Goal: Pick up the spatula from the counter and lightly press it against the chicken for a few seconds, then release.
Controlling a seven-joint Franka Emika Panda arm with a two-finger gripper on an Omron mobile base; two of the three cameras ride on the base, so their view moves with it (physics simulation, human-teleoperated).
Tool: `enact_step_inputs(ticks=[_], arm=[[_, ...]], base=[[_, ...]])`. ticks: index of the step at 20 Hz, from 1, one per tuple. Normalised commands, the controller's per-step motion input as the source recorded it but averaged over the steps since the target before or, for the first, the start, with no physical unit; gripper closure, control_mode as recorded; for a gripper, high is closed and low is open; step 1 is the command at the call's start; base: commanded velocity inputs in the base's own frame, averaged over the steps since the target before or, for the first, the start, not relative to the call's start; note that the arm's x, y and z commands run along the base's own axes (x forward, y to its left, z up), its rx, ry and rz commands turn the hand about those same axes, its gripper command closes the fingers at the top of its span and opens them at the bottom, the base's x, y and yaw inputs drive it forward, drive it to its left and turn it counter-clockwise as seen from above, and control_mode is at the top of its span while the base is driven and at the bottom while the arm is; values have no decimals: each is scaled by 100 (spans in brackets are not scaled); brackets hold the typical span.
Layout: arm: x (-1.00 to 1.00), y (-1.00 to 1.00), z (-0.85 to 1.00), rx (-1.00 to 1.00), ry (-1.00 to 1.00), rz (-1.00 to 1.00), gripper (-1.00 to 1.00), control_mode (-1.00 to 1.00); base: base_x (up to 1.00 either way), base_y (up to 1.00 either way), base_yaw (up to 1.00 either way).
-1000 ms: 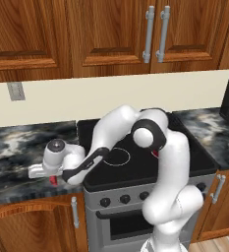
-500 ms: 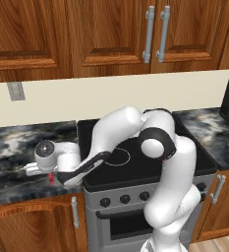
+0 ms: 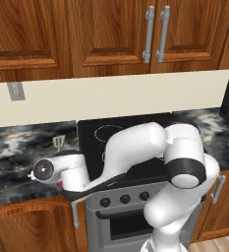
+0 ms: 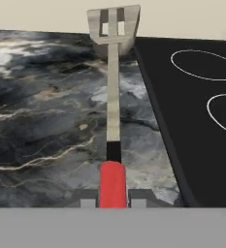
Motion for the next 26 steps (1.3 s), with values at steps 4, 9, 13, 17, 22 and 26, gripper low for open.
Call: enact_step_inputs(ticks=[4,9,13,17,22,26], arm=[[-60,-68,41,0,-8,-2,100,-100],[-46,-70,77,5,-1,-2,100,-100],[-40,-67,91,11,1,-3,100,-100],[-34,-69,70,18,12,-2,100,-100],[-28,-59,43,15,13,0,100,-100],[-17,-43,45,6,10,0,100,-100]], base=[[0,0,0],[0,0,0],[0,0,0],[0,0,0],[0,0,0],[0,0,0]])
